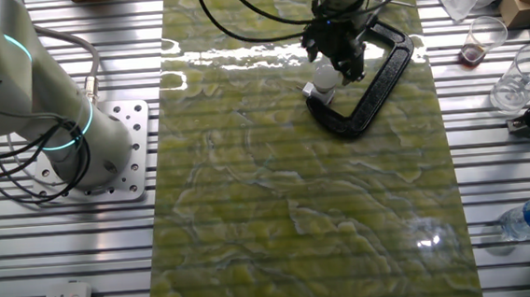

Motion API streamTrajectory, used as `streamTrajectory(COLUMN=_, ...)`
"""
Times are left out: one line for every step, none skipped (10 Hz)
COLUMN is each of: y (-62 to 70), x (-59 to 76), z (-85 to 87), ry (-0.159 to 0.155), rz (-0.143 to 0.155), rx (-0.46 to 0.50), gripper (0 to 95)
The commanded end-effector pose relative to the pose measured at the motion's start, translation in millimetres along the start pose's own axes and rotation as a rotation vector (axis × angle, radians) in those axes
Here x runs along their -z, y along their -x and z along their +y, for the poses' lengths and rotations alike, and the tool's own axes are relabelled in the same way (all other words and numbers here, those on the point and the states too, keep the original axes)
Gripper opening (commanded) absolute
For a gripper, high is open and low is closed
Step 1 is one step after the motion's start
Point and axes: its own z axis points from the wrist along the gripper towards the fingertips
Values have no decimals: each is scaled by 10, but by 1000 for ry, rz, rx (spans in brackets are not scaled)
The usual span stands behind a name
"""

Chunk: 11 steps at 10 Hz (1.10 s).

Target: Install the light bulb by rotating it

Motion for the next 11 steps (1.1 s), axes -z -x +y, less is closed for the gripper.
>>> streamTrajectory(y=5, x=-4, z=7, ry=18, rz=-63, rx=300, gripper=760)
streamTrajectory(y=4, x=-9, z=6, ry=17, rz=-63, rx=328, gripper=760)
streamTrajectory(y=4, x=-20, z=6, ry=16, rz=-62, rx=348, gripper=760)
streamTrajectory(y=2, x=-38, z=4, ry=16, rz=-59, rx=359, gripper=760)
streamTrajectory(y=-1, x=-62, z=3, ry=20, rz=-57, rx=359, gripper=760)
streamTrajectory(y=-3, x=-91, z=1, ry=26, rz=-52, rx=351, gripper=760)
streamTrajectory(y=-2, x=-92, z=1, ry=29, rz=-49, rx=352, gripper=760)
streamTrajectory(y=-2, x=-94, z=2, ry=30, rz=-47, rx=351, gripper=760)
streamTrajectory(y=-2, x=-101, z=1, ry=33, rz=-47, rx=351, gripper=760)
streamTrajectory(y=-2, x=-102, z=2, ry=33, rz=-45, rx=346, gripper=570)
streamTrajectory(y=-2, x=-103, z=2, ry=31, rz=-45, rx=341, gripper=570)
